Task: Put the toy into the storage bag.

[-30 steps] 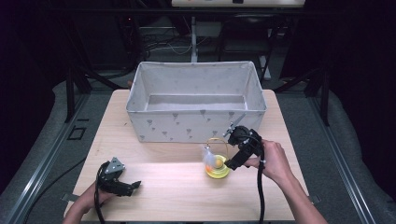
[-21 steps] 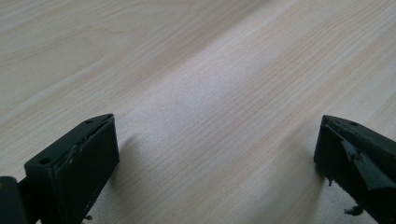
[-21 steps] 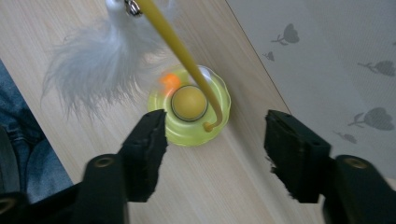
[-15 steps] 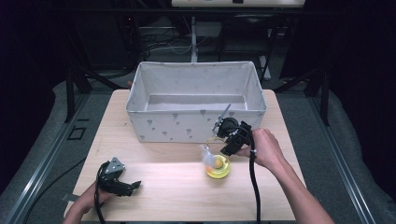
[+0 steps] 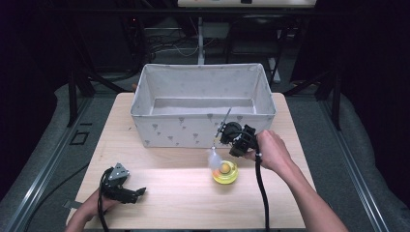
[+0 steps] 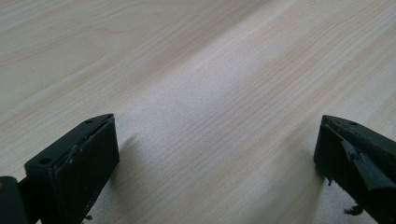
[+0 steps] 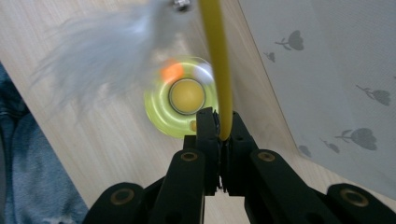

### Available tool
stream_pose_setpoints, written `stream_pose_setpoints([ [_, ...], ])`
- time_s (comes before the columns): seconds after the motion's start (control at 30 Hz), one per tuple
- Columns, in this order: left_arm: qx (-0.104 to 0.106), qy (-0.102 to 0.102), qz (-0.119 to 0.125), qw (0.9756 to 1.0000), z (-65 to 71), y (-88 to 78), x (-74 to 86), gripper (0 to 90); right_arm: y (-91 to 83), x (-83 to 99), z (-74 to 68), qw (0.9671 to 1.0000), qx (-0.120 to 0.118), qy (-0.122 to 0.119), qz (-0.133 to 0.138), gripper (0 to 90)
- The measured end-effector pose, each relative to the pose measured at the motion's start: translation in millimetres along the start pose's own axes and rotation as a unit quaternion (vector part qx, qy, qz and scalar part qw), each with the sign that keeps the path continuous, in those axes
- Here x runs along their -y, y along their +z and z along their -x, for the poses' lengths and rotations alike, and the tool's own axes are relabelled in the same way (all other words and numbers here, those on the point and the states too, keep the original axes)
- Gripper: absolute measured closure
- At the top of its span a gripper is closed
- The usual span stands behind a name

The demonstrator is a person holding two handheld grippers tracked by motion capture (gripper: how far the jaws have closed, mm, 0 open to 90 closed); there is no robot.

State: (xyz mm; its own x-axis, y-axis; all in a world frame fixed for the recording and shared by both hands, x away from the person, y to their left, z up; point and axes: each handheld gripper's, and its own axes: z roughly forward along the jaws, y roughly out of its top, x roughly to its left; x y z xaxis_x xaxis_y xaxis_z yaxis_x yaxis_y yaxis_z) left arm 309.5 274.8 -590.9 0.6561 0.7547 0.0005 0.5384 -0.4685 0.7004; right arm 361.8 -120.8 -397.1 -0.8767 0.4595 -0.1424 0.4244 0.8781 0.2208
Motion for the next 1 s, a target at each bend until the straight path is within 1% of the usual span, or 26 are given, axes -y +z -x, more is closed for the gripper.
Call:
stream_pose_setpoints([
  [0.03,0.0,0.0,0.0,1.0,0.1,0.3,-0.3,0.0,-0.5,-0.9,-1.0,1.0,-0.005,0.0,0.003,87.9],
  [0.2,0.001,0.0,0.0,1.0,-0.1,0.0,0.0,0.0,-0.8,-2.2,-2.4,0.9999,-0.006,-0.001,0.01,88.1],
  [0.23,0.002,0.0,0.0,1.0,-0.2,0.2,-0.2,0.0,-3.1,-2.3,-2.6,0.9998,-0.007,0.002,0.016,88.2],
  [0.27,0.001,0.0,0.0,1.0,-0.1,0.2,-0.2,0.0,-4.4,-2.1,-2.7,0.9998,-0.006,-0.001,0.018,88.2],
  [0.3,0.001,0.0,0.0,1.0,0.0,0.1,-0.2,0.0,-6.1,-1.9,-3.0,0.9997,-0.005,0.003,0.023,88.2],
  [0.33,0.001,0.0,0.0,1.0,0.0,0.1,-0.2,0.0,-6.1,-1.9,-3.0,0.9997,-0.005,0.003,0.023,88.2],
  [0.37,0.0,0.0,-0.001,1.0,0.0,0.0,-0.1,0.0,-8.5,-2.2,-2.4,0.9999,-0.002,0.0,0.015,88.2],
  [0.4,0.0,0.0,-0.001,1.0,0.0,-0.1,0.0,0.0,-10.9,-1.8,-2.3,0.9996,-0.003,0.007,0.029,88.2],
  [0.43,0.001,0.0,-0.001,1.0,0.0,0.1,-0.1,0.0,-12.5,-1.8,-2.4,0.9996,-0.002,0.007,0.028,88.2],
  [0.5,0.001,0.0,0.0,1.0,0.0,0.1,-0.1,0.0,-16.6,-2.1,-1.8,0.9994,0.0,0.006,0.035,88.3],
  [0.57,0.002,0.004,0.001,1.0,-1.0,-0.3,0.5,0.0,-21.9,-2.8,0.0,0.9993,0.002,0.007,0.036,88.3],
  [0.6,0.003,0.003,-0.001,1.0,-0.8,-0.3,0.2,0.0,-21.9,-2.8,0.0,0.9993,0.002,0.007,0.036,88.3],
  [0.63,0.003,0.002,-0.001,1.0,-0.8,-0.1,-0.2,0.0,-24.4,-2.9,0.7,0.9991,-0.003,0.009,0.04,88.3],
  [0.67,0.002,0.002,-0.001,1.0,-0.7,0.0,-0.1,0.0,-26.7,-3.5,0.4,0.9992,0.002,0.008,0.04,88.3],
  [0.73,0.001,0.002,0.0,1.0,-0.6,-0.3,0.2,0.0,-28.9,-5.1,-0.4,0.9991,0.003,0.004,0.041,88.3],
  [0.8,0.002,0.002,0.0,1.0,-0.6,-0.2,0.2,0.0,-29.1,-5.9,-1.0,0.9993,0.004,0.003,0.038,88.4],
  [0.83,0.002,0.002,-0.001,1.0,-0.6,-0.2,0.0,0.0,-29.7,-6.7,-1.6,0.9995,0.008,-0.001,0.031,88.4],
  [0.87,0.001,0.001,-0.001,1.0,-0.4,-0.2,0.0,0.0,-29.3,-6.7,-2.0,0.9991,0.003,0.003,0.042,88.4],
  [0.9,0.001,0.002,0.0,1.0,-0.6,-0.3,0.3,0.0,-29.1,-7.8,-2.2,0.9993,0.006,0.0,0.036,88.4],
  [1.0,0.002,0.002,-0.001,1.0,-0.6,-0.2,-0.1,0.0,-31.1,-9.5,-1.3,0.9994,0.006,-0.003,0.033,88.3],
])
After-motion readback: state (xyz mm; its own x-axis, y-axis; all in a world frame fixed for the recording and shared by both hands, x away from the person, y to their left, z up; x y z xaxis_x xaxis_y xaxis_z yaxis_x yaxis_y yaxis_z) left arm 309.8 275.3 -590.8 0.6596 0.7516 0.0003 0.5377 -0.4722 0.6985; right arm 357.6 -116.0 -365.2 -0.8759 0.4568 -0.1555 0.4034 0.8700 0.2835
